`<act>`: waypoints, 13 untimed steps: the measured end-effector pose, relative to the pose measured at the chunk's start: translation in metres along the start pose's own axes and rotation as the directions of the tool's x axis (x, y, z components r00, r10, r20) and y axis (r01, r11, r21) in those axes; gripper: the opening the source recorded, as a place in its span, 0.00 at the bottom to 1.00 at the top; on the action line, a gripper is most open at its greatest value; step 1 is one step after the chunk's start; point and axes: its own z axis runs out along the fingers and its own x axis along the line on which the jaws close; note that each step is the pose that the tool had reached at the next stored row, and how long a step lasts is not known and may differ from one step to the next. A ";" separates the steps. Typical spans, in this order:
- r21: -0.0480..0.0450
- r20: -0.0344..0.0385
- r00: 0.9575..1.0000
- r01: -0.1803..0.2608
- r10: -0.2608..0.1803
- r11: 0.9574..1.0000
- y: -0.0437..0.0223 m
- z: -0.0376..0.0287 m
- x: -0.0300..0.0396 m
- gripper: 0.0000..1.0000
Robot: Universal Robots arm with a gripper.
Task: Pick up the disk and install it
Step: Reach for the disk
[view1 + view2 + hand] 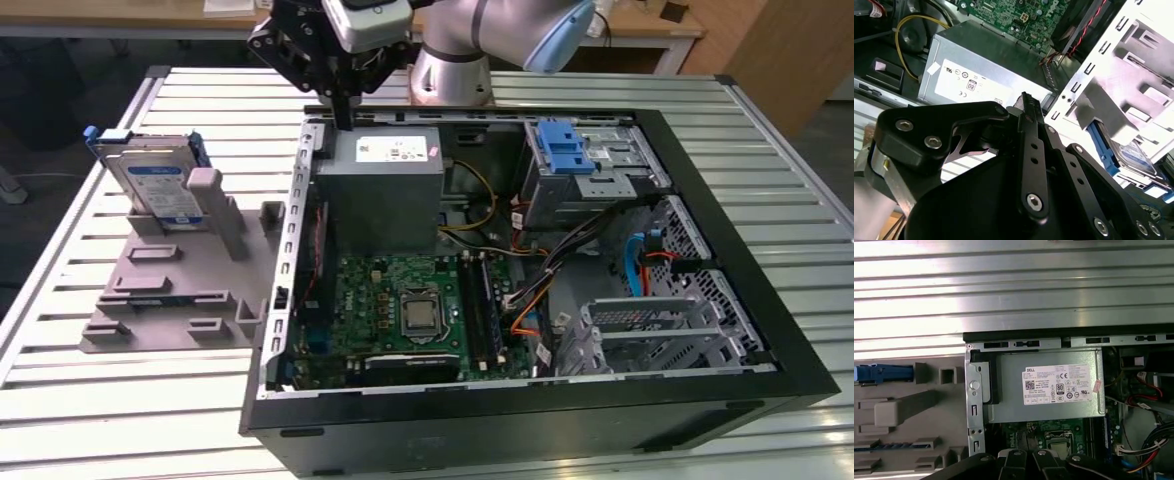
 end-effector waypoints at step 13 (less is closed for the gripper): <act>0.000 0.000 1.000 0.000 0.000 1.000 -0.0003 0.0000 0.0044 0.11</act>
